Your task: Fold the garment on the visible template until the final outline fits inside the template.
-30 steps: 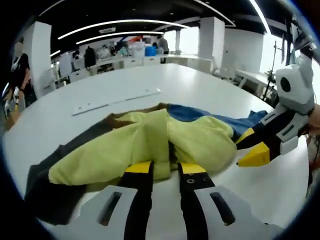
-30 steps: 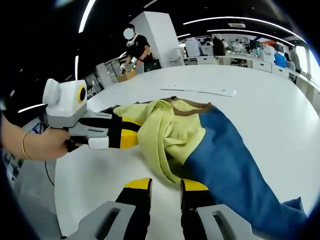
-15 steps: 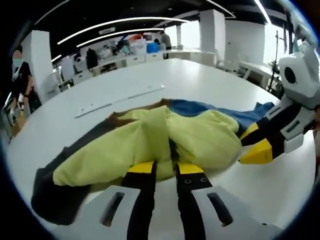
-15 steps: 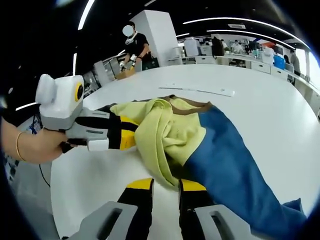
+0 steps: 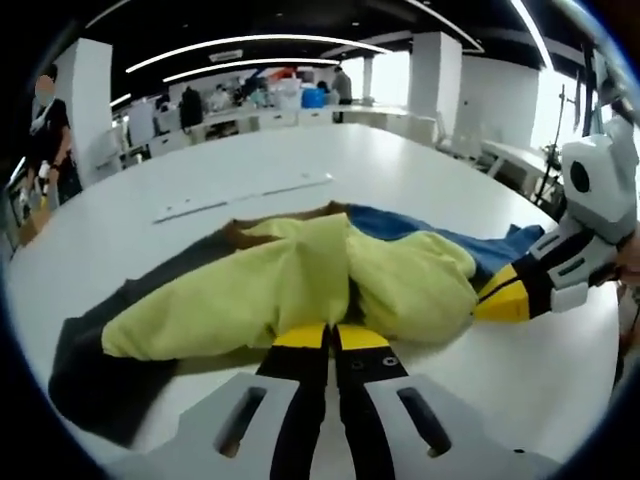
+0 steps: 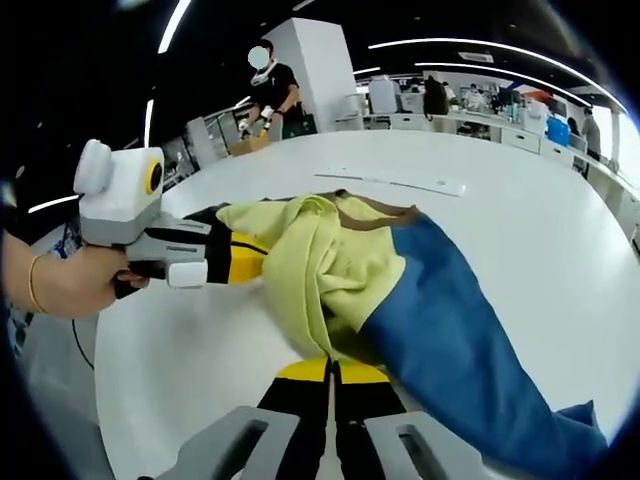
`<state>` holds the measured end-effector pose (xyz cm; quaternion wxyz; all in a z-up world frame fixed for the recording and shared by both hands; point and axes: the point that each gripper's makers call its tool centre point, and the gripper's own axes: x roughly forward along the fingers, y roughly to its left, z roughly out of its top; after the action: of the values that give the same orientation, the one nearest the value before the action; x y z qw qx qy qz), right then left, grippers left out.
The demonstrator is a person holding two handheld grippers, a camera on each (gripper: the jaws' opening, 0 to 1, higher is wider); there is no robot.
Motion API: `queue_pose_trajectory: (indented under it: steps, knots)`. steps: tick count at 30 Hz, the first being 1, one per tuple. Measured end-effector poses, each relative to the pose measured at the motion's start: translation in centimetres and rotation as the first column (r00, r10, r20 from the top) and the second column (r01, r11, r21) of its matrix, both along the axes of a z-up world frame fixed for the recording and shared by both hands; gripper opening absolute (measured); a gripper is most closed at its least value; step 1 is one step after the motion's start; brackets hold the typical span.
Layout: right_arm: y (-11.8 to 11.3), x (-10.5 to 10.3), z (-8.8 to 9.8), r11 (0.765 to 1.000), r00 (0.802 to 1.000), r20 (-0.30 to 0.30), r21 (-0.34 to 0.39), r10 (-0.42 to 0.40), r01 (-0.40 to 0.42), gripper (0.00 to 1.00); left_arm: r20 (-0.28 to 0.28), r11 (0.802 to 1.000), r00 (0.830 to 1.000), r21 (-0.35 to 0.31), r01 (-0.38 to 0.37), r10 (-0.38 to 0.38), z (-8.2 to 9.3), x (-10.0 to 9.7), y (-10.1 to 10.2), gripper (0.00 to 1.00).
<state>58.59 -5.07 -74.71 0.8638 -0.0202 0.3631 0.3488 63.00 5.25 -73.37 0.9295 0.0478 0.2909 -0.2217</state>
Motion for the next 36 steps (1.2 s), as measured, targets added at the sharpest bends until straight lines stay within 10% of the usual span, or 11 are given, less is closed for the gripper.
queue_pose_trajectory:
  steps: [36]
  knots:
    - [-1.1, -2.0, 7.4, 0.996, 0.998, 0.035, 0.072, -0.058, 0.055, 0.0, 0.054, 0.988, 0.997, -0.144, 0.061, -0.054, 8.4, -4.3, 5.9, 0.0]
